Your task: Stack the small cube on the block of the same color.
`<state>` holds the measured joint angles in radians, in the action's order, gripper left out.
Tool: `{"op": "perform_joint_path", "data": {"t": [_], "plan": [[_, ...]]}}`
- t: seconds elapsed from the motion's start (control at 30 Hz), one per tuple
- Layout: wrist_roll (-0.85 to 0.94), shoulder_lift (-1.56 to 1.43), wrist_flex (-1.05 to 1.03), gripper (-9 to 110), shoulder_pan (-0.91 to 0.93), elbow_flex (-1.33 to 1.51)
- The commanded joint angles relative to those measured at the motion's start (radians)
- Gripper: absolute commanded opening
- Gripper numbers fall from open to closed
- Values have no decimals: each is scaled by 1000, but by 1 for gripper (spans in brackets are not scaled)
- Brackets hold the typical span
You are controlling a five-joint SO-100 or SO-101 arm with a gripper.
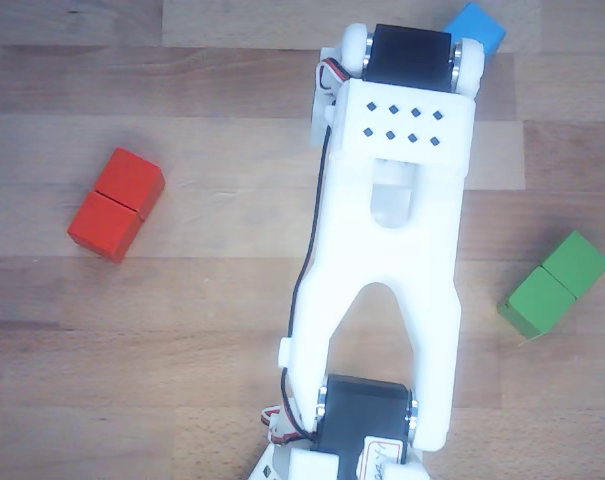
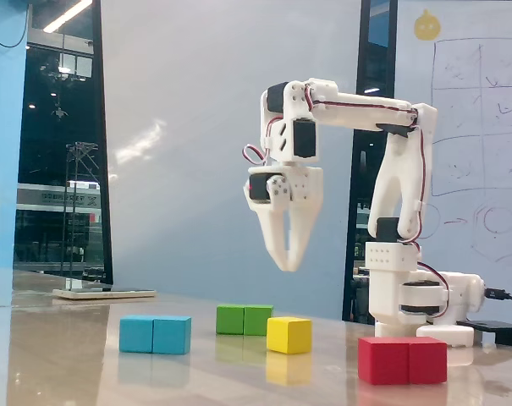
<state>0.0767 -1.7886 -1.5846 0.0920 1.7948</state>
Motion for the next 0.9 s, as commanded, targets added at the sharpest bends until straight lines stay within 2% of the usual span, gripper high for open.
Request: {"op": "perform_joint_path", "data": {"t": [0.0,0.43,0.67,0.87], "plan": [[0,-186,97,0,2,-2],[2,-907,434,0,-98,793],[3,-1186,500,0,-92,1031],[3,-1330,497,0,-89,1123]]}}
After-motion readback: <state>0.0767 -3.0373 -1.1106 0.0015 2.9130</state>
